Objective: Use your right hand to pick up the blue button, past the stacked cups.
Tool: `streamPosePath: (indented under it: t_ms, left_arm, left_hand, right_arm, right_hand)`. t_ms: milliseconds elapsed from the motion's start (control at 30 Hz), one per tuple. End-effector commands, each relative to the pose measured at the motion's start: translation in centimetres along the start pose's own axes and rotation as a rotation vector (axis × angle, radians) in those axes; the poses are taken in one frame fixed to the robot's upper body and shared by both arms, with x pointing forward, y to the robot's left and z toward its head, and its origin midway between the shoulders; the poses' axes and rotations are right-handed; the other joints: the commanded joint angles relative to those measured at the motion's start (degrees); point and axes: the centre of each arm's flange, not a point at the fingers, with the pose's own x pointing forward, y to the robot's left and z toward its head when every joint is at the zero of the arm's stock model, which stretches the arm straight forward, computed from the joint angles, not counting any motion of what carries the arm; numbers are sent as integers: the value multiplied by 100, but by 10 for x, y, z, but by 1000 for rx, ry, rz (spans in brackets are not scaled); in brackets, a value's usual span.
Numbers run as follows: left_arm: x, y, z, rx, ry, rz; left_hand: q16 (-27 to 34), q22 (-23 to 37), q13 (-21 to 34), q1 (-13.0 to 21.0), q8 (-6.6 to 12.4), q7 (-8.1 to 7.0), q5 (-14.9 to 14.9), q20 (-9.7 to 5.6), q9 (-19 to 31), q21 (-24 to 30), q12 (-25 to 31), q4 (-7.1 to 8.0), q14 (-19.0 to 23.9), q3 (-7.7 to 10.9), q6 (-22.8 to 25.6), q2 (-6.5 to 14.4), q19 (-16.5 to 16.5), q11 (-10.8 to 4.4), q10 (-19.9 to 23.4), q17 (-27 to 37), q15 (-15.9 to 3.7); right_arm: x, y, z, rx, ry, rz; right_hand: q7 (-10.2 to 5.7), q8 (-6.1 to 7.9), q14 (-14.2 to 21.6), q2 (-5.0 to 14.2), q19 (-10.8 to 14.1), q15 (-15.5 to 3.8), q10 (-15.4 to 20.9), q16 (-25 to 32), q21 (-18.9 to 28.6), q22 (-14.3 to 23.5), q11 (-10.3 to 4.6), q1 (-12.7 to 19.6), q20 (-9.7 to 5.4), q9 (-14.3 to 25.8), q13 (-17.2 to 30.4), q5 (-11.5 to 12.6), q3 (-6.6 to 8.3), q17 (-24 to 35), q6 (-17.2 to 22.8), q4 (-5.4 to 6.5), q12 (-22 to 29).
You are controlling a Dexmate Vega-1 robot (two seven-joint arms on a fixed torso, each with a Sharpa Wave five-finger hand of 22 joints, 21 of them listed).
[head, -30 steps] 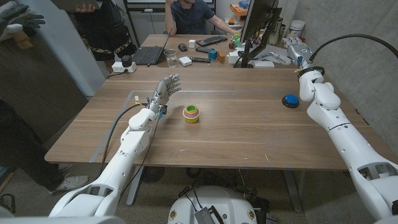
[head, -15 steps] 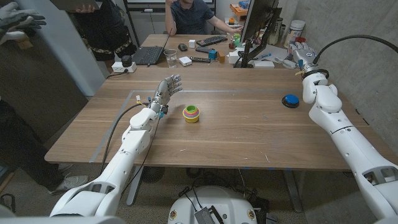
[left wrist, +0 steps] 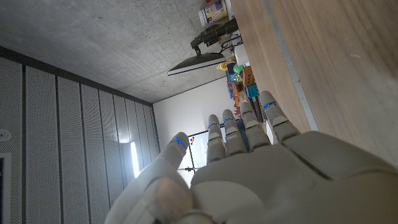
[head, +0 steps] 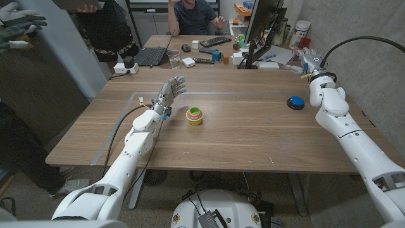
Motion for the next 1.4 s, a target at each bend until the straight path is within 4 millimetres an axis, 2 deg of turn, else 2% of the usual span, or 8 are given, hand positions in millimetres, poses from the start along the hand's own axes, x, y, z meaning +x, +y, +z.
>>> streamPosePath:
  t_ms: [33, 400, 500, 933, 1400]
  left_arm:
    - [0, -1, -2, -2, 2, -4]
    - [0, 0, -2, -5, 0, -2]
    - [0, 0, -2, -4, -2, -3]
    - [0, 1, -4, -1, 5, -1]
    - [0, 0, -4, -1, 6, -8]
  left_hand:
    - [19, 32, 14, -22, 11, -24, 23, 49, 28, -4, 1, 1, 2, -1, -1, -14, 21, -4, -2, 24, 11]
    - [19, 33, 14, -31, 11, -20, 23, 57, 28, -16, -1, 1, 0, -10, -6, -22, 26, 13, -14, 24, 15]
    - [21, 33, 14, -32, 12, -22, 23, 52, 28, -18, -1, 0, 3, -11, -6, -23, 28, 16, -14, 23, 14]
    - [21, 33, 14, -39, 13, -22, 23, 49, 28, -32, 5, 1, 0, -15, -6, -23, 26, 10, -5, 23, 17]
    - [21, 34, 14, -44, 14, -26, 24, 46, 28, -43, 1, -1, -1, -21, -7, -27, 32, 17, -20, 23, 15]
  right_arm:
    - [-4, 12, -5, -20, 14, 67]
    - [-5, 23, -6, -25, 21, 135]
    - [-5, 27, -6, -27, 20, 148]
    - [-6, 47, -14, -55, 46, 230]
    - [-7, 63, -19, -67, 57, 304]
  right_hand:
    - [-24, -11, 65, 1, 123, 71, -105, 73, 45, 14, 7, 82, 10, 26, 11, 35, -6, 6, -110, -57, 13]
    - [-17, 20, 133, 2, 348, 73, -155, 99, 107, 19, 17, 143, 4, 28, 4, 41, -6, -9, -129, -97, 40]
    - [-11, 20, 153, -5, 441, 89, -181, 105, 127, 18, 109, 161, 6, 28, 1, 43, -13, -15, -165, -111, 47]
    - [5, 65, 186, -34, 602, 57, -150, 112, 156, 13, 48, 174, 10, 30, -5, 47, -40, -25, -91, -128, 82]
    - [-12, 119, 239, -69, 772, 52, -87, 124, 166, -5, 118, 157, 13, 34, -11, 51, -85, -34, 54, -130, 120]
